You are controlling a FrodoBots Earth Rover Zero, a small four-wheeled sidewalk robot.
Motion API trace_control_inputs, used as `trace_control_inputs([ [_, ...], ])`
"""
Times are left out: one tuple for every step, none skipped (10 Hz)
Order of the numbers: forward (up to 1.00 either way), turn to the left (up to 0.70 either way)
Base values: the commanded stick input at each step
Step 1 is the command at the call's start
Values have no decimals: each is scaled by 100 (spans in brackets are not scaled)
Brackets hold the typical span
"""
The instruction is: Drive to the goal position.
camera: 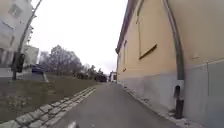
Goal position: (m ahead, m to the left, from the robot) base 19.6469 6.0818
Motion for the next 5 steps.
trace_control_inputs([
  [100,0],
  [100,0],
  [100,0],
  [100,0],
  [100,0],
])
